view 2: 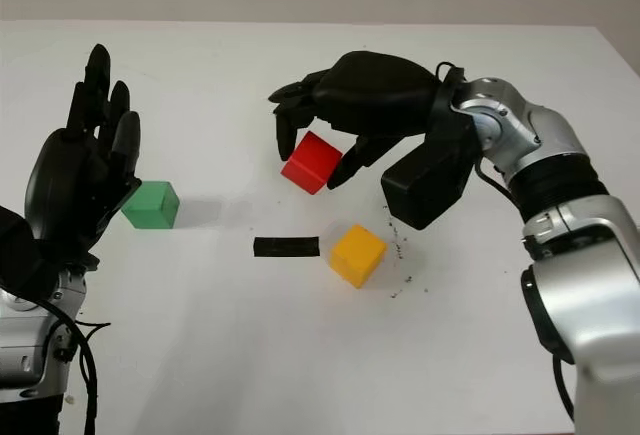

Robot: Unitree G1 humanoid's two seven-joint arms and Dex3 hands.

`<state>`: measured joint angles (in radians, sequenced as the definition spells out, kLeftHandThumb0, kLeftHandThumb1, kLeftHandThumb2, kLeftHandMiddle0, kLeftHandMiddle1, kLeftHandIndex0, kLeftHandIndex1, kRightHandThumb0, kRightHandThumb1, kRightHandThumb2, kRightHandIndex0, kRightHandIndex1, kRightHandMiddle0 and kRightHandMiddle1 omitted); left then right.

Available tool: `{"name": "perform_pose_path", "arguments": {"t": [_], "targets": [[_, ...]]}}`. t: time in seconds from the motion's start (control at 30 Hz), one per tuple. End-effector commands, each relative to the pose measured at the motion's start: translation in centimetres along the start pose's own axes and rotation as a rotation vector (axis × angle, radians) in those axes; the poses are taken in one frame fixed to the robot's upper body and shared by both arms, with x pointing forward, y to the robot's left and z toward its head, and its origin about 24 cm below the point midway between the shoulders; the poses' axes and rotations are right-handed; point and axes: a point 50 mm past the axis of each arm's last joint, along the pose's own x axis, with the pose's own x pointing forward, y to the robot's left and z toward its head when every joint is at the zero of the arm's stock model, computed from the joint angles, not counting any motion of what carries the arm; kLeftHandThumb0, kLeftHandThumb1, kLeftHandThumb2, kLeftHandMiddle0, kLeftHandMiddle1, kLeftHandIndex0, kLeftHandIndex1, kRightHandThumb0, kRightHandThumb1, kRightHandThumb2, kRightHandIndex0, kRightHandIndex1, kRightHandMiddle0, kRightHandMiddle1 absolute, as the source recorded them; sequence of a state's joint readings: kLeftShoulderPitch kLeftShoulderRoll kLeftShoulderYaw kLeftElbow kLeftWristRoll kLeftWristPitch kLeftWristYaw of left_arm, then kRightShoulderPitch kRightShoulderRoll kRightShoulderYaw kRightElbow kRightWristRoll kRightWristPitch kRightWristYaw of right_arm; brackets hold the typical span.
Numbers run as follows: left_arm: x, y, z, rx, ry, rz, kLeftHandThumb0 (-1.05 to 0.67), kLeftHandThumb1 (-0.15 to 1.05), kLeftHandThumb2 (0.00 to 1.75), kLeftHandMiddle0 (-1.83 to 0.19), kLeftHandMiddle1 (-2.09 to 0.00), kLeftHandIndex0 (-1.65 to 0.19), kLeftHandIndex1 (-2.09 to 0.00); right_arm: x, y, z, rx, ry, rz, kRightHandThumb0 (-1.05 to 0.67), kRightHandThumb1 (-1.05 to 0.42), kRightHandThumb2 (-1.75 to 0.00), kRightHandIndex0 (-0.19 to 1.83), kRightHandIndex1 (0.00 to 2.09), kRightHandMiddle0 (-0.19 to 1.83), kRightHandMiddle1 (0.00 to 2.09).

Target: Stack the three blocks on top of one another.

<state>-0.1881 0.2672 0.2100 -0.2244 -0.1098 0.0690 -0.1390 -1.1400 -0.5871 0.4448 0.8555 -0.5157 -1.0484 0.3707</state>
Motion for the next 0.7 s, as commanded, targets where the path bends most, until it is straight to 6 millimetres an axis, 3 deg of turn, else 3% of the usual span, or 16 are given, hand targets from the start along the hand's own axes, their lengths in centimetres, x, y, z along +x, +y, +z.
{"name": "perform_pose_path", "arguments": {"t": [0.0, 0.67], "targets": [[-0.3, 0.2, 0.3, 0.004, -0.014, 0.002, -0.68, 1.05, 0.56, 0.19, -0.04, 0.19, -0.04, 0.5, -0.7, 0.6, -0.017, -0.04, -0.011, -0.42, -0.9, -0.05, 0.31, 0.03, 0.5, 1.33], [-0.5, 0.1, 0.2, -0.001, -0.018, 0.019, -0.7, 1.05, 0.56, 0.19, -0.04, 0.19, -0.04, 2.4, 1.5, 2.2, -0.075, -0.149, 0.139, -0.46, -0.89, -0.05, 0.33, 0.06, 0.51, 1.44]]}}
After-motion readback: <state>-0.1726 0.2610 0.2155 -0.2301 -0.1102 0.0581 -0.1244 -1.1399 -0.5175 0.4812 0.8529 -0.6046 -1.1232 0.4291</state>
